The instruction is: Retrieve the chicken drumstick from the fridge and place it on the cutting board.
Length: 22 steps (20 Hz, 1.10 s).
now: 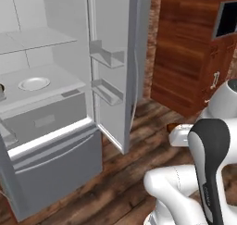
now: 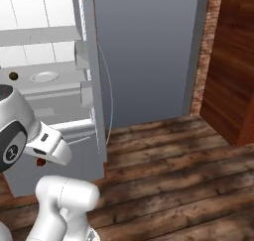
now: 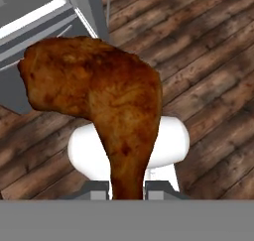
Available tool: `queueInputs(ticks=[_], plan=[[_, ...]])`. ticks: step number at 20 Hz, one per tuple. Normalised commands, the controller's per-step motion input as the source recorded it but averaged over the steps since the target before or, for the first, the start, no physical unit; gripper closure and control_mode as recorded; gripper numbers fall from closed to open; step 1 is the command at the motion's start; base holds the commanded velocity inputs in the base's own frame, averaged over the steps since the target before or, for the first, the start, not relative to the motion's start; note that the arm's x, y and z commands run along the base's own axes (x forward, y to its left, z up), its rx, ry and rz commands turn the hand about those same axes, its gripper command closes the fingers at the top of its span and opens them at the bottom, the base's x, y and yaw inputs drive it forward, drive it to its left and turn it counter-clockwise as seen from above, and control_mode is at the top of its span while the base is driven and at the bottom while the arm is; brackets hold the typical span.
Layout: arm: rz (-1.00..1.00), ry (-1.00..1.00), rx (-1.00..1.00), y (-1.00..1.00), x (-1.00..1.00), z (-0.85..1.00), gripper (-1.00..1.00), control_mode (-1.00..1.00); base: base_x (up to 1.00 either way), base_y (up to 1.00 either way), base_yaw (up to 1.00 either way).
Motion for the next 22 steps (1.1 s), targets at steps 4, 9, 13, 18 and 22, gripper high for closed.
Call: queueInputs(ticks=[4, 9, 13, 18, 22], plan=[[0.00, 0.00, 0.00, 0.00, 0.00, 0.00, 1.00, 1.00, -0.04, -0.09, -0.41], [0.00, 0.00, 0.00, 0.00, 0.00, 0.00, 1.00, 1.00, -0.03, -0.12, -0.49], [0.00, 0.00, 0.00, 0.00, 0.00, 0.00, 1.00, 1.00, -0.02, -0.13, -0.54], [0.00, 0.00, 0.00, 0.00, 0.00, 0.00, 1.00, 1.00, -0.01, -0.14, -0.57], [0.00, 0.00, 0.00, 0.00, 0.00, 0.00, 1.00, 1.00, 0.00, -0.23, -0.59]])
